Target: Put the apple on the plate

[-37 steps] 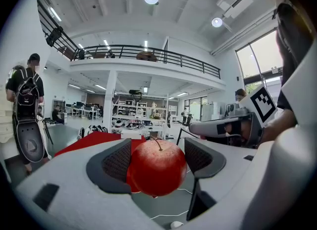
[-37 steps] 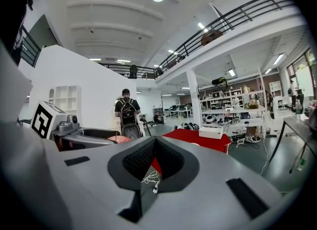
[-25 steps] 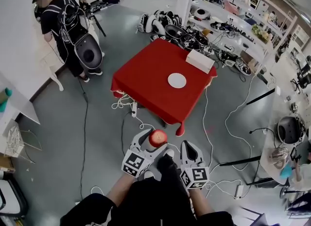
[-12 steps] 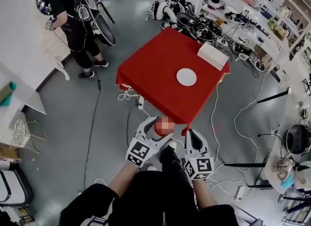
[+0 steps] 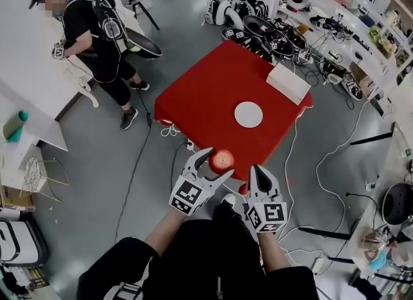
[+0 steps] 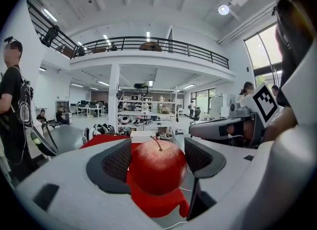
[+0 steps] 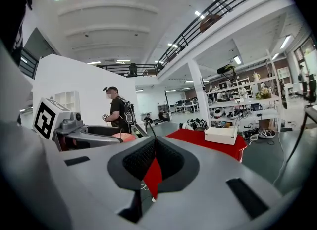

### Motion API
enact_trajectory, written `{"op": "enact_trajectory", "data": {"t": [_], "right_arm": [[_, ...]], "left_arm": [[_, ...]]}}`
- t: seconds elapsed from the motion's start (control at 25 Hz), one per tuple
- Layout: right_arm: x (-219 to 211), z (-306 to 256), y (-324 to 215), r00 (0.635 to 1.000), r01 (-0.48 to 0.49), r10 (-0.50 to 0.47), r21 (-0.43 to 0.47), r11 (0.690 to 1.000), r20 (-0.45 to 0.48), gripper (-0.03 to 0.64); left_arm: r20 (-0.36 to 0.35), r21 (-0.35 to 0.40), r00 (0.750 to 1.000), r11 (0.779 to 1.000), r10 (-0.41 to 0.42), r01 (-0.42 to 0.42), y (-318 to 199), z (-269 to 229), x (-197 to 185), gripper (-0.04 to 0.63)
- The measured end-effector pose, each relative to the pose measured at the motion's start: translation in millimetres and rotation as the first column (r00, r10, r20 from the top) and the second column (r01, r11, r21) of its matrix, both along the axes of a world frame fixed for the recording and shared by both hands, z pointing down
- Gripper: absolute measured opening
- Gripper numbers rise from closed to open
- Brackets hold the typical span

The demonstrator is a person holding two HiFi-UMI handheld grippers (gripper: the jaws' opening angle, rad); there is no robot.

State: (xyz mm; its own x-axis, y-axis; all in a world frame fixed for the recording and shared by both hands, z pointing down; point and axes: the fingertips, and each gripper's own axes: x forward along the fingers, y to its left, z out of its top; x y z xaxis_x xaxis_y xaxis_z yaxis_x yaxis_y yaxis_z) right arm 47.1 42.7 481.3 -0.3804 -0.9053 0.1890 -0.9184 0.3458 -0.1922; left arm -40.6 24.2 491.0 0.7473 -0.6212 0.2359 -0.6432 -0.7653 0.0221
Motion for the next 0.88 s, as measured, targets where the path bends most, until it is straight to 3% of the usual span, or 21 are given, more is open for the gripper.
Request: {"op": "enact_trajectory", "data": {"t": [0.36, 0.88], "right_arm": [[39, 9, -42, 1.0, 0.011, -0.01, -0.017, 1.0, 0.029, 0.011], [91, 11, -63, 0.996, -0.071, 0.073, -0.041, 0.997, 0.06, 0.011]], "left_arm": [[0.019, -0.023, 1.0, 1.0, -0.019, 0.019, -43, 5, 30, 0.333], [0.022, -0.043, 1.0, 0.999, 0.017, -0.016, -90, 8, 68, 0.333]]}}
